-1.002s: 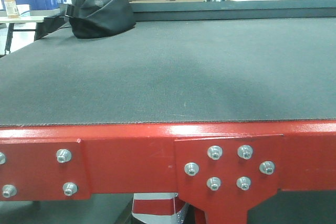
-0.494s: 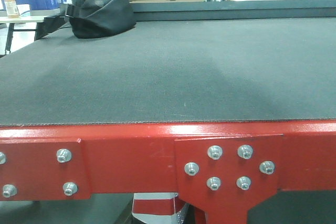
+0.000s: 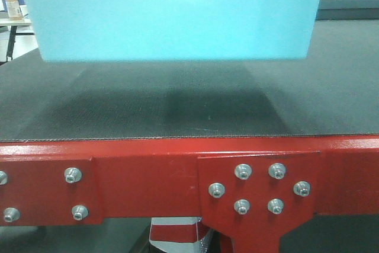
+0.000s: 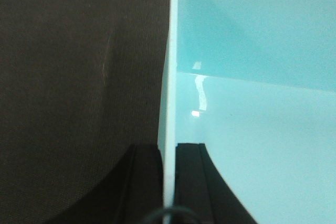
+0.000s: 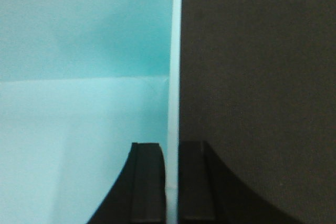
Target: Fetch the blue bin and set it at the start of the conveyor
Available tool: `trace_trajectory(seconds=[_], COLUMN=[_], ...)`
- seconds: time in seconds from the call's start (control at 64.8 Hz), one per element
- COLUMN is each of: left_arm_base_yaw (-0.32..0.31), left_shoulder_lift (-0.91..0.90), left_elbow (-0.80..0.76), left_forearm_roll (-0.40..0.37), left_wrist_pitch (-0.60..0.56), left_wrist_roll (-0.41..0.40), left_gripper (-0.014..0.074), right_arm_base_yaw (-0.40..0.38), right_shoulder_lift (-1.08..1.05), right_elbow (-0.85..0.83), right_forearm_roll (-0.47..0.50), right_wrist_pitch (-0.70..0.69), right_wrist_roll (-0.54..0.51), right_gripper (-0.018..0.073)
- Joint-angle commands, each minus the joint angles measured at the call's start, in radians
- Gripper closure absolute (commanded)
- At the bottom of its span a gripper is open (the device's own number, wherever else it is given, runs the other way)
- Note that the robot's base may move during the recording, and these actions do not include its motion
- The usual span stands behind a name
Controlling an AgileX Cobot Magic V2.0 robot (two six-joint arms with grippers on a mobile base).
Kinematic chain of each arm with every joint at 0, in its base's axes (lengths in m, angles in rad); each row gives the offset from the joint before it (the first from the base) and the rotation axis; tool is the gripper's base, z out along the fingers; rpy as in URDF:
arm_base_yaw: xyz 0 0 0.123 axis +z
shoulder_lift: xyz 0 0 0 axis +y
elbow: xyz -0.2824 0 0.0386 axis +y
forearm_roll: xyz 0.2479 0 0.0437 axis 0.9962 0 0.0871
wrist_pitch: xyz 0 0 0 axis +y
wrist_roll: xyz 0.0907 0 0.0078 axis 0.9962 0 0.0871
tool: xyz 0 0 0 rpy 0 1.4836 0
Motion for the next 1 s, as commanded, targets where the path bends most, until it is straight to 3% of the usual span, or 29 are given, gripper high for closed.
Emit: trace_trajectory(seconds=[0.0,0.37,0.54,0.617,0.74,0.987], left_arm_base_yaw=[-0.002,0.004,0.005,0.007,0.021,0.032], left_shoulder_lift=[0.026,0.077,0.077,0.077,0.077,0.056], left_elbow=[-0.008,-0.008,-0.008,-0.008,-0.008,-0.033], left_forearm_roll=[-0.003,0.016,0.062,0.085,0.083,0.096], left_wrist_pitch=[-0.061,-0.076,-0.089,-0.086,-0.086,0.020], left_wrist_roll=[-0.004,-0.004,-0.004,-0.006,-0.011,-0.011], left_gripper=[0.0707,0.0698,0.0435,0.0288,0.0187,0.0219], right_arm_base_yaw=[-0.008,-0.014,-0.018,-0.023,-0.045,-0.056], right_shoulder_lift=[0.038,0.108,0.110,0.110,0.110,0.045], right_elbow=[-0.005,-0.007,-0.008,-0.008,-0.008,-0.008], right_forearm_roll=[-0.002,-0.002,-0.002,-0.002,-0.002,-0.025], right_wrist_pitch=[-0.095,-0.095,-0.103,-0.107,-0.094,-0.061], right_wrist_roll=[0.001,0.001,0.001,0.001,0.001,0.001], right_gripper=[0.0721,0.0700,0.0344,0.0256,0.0240,0.0240])
